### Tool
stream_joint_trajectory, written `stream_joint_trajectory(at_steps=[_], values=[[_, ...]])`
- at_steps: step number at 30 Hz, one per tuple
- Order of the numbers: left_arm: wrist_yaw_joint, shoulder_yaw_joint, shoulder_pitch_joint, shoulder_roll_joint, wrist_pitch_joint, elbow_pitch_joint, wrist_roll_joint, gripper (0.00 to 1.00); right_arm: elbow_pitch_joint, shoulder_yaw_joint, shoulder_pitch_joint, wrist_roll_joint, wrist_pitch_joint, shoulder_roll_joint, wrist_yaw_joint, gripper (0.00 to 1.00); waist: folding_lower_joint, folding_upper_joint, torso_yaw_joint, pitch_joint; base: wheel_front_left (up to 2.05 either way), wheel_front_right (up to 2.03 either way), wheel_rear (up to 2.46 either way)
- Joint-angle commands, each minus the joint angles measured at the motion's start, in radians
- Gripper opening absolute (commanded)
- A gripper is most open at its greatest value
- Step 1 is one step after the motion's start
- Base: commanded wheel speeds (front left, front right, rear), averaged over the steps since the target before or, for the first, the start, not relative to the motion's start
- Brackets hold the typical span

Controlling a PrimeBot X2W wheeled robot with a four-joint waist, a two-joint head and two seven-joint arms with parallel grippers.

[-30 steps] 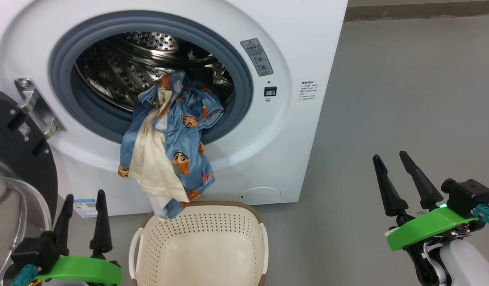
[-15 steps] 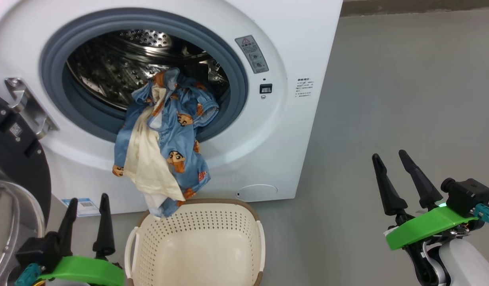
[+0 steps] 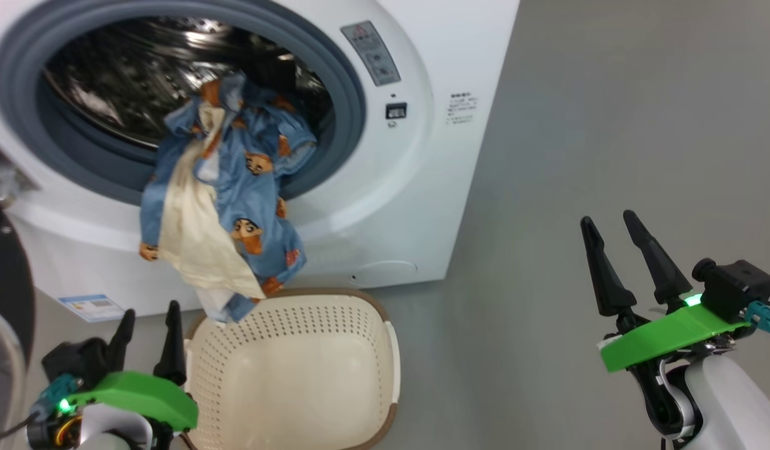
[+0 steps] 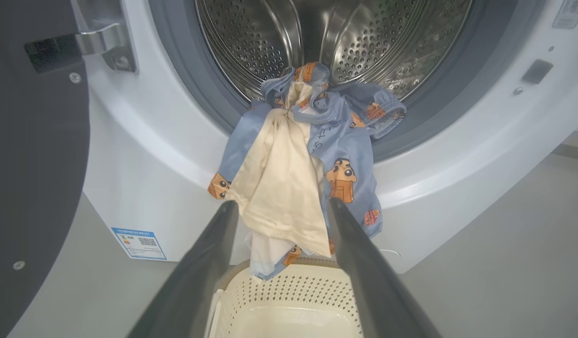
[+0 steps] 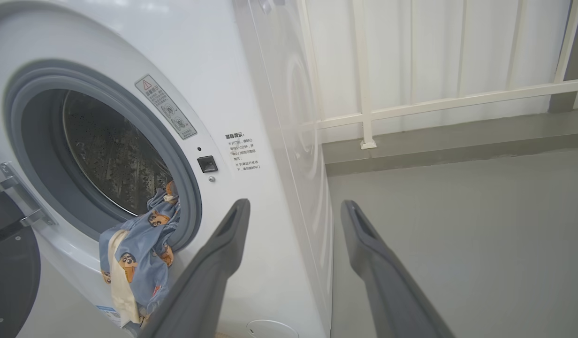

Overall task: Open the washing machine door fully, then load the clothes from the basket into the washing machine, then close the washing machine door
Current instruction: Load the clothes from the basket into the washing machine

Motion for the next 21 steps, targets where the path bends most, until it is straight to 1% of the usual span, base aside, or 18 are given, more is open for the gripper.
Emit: stream_joint_trajectory(at_steps=[1,10,16,21], values=[[-0.012,0.015,-0.062,0.033,0.005,0.026,-0.005,1.0,-0.032,0.009,-0.031,-0.016,-0.008,-0.002,0.006,1.0,0.0,0.0,-0.041,0.055,0.0,0.0,0.0],[-0.036,-0.027,-0.212,0.055,-0.009,0.214,-0.021,1.0,-0.052,0.0,-0.064,-0.037,-0.008,0.022,0.006,1.0,0.0,0.0,-0.092,0.15,0.0,0.0,0.0],[-0.043,-0.06,-0.326,0.074,-0.009,0.343,-0.045,1.0,-0.067,-0.006,-0.086,-0.054,-0.008,0.042,0.006,1.0,0.0,0.0,-0.123,0.218,0.0,0.0,0.0],[-0.044,-0.088,-0.411,0.097,-0.011,0.416,-0.081,1.0,-0.079,-0.015,-0.099,-0.067,-0.008,0.055,0.006,1.0,0.0,0.0,-0.145,0.275,0.0,0.0,0.0]])
